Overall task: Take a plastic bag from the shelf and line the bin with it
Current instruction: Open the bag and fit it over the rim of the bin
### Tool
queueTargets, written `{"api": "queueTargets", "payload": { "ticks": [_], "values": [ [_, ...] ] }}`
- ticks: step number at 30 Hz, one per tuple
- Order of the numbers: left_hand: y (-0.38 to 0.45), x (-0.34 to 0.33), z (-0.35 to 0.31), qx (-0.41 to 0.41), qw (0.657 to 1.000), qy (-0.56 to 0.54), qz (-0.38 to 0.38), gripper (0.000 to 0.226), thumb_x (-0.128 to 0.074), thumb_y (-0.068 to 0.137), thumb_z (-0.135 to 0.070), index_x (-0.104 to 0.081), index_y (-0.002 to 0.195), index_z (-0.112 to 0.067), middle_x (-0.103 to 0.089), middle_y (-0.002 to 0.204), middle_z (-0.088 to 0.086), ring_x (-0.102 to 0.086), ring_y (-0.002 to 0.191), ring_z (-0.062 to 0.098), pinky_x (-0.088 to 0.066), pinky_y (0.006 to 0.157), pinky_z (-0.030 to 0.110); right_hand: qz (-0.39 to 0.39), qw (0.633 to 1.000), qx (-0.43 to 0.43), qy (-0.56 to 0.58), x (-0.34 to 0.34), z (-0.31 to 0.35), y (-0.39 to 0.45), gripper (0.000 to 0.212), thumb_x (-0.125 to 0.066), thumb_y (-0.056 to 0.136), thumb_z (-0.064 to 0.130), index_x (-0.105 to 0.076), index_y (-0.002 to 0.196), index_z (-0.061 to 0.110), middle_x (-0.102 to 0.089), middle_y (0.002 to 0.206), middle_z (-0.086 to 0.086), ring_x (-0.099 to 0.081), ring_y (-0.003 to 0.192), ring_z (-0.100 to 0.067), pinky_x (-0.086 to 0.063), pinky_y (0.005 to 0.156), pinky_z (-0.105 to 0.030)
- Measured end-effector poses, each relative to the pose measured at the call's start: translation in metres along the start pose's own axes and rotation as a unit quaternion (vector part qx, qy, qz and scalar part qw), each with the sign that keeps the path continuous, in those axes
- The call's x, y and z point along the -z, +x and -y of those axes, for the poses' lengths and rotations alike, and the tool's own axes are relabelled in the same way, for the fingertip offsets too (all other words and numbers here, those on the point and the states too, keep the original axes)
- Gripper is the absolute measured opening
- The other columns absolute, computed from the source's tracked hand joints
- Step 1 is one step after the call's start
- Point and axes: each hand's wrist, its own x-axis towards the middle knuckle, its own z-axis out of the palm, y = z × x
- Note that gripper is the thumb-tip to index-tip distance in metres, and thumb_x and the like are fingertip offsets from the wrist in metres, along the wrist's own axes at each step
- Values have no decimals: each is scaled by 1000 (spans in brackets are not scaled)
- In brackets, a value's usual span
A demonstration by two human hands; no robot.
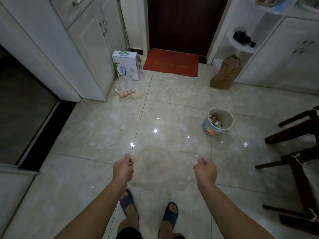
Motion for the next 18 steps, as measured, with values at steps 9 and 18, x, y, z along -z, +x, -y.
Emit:
{"api": "queueTargets", "payload": {
  "ticks": [9, 18],
  "values": [
    [43, 11, -23, 50, 992, 66, 99, 14, -55, 86, 6, -67, 92, 3, -59, 55, 12, -49, 42, 17, -38, 38, 23, 72, 997, -30, 9, -41, 14, -7, 15, -56, 88, 8, -63, 101, 11, -66, 83, -5, -64, 68, -19, -46, 53, -27],
    [74, 18, -44, 9, 968, 139, 207, 25, -46, 102, -26, -70, 106, -19, -38, 47, -5, -28, 40, 9, -22, 38, 22, -20, 997, -5, -78, -67, 22, -28, 25, -56, 92, 13, -56, 117, 9, -61, 92, -4, -52, 67, -14, -38, 59, -27]
  ]
}}
